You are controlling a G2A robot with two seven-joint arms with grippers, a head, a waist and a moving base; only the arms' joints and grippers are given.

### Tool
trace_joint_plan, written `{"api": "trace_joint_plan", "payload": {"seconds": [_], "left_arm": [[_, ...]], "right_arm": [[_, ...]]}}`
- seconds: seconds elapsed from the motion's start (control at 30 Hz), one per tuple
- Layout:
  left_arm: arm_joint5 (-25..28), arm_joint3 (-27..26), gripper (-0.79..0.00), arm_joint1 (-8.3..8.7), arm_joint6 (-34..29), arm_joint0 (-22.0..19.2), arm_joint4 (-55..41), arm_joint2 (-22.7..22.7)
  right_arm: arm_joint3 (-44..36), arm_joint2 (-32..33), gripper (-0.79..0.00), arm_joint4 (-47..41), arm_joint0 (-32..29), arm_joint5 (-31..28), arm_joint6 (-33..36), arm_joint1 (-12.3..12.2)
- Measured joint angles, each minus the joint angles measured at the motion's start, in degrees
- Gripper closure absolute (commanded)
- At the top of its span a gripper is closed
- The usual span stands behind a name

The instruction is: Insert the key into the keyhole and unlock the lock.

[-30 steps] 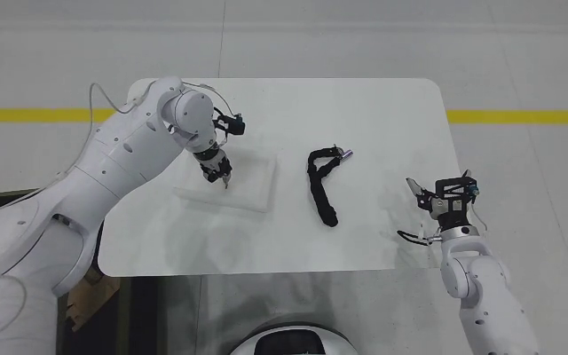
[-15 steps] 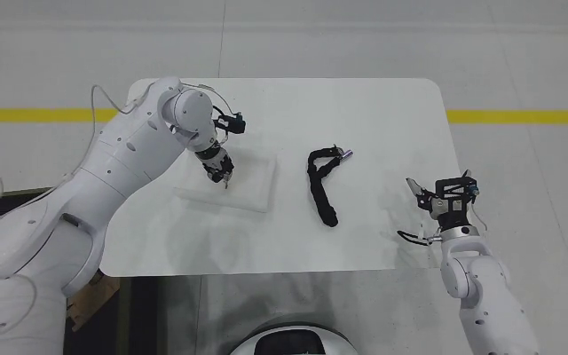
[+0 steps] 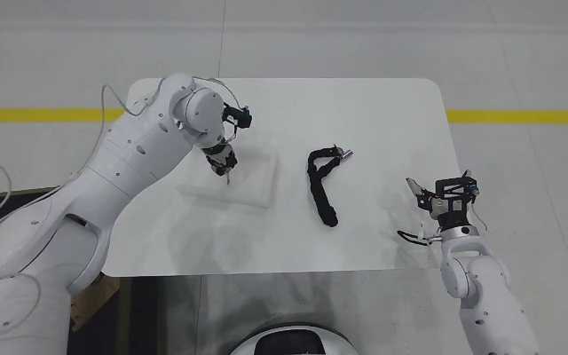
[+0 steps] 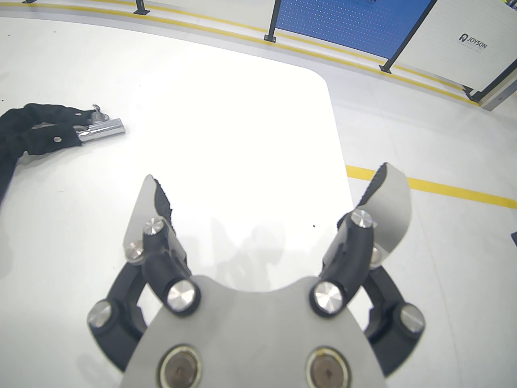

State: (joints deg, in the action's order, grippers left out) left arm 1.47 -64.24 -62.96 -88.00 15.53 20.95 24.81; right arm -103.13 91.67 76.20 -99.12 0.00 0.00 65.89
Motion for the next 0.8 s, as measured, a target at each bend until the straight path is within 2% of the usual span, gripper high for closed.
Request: {"api": "trace_joint_plan", "payload": {"seconds": [0.07,0.2,0.3,0.37,0.43,0.53,0.63,0.73,0.8], "left_arm": [[-0.02,-2.42,0.0,0.66,0.0,-0.82,2.31,-0.26],[-4.81,-6.66,0.0,2.35,0.0,-1.52,1.81,1.31],[-8.79,-7.93,0.0,4.22,0.6,-0.68,-2.34,6.42],[-9.2,-8.05,0.0,5.83,4.24,2.05,-7.72,12.19],[-6.51,-6.97,0.0,7.62,8.72,6.59,-15.5,18.93],[0.51,-3.74,0.0,9.94,12.73,14.23,-27.64,28.34],[5.79,-0.89,0.0,11.23,12.91,20.76,-37.62,34.81],[9.49,1.53,0.0,11.45,10.45,24.74,-45.52,37.55],[10.71,2.48,0.0,11.23,8.26,25.84,-48.35,37.4]], "right_arm": [[0.0,0.0,-0.785,0.0,0.0,0.0,0.0,0.0],[0.0,0.0,-0.785,0.0,0.0,0.0,0.0,0.0],[0.0,0.0,-0.785,0.0,0.0,0.0,0.0,0.0],[0.0,0.0,-0.785,0.0,0.0,0.0,0.0,0.0],[0.0,0.0,-0.785,0.0,0.0,0.0,0.0,0.0],[0.0,0.0,-0.785,0.0,0.0,0.0,0.0,0.0],[0.0,0.0,-0.785,0.0,0.0,0.0,0.0,0.0],[0.0,0.0,-0.785,0.0,0.0,0.0,0.0,0.0],[0.0,0.0,-0.785,0.0,0.0,0.0,0.0,0.0]]}}
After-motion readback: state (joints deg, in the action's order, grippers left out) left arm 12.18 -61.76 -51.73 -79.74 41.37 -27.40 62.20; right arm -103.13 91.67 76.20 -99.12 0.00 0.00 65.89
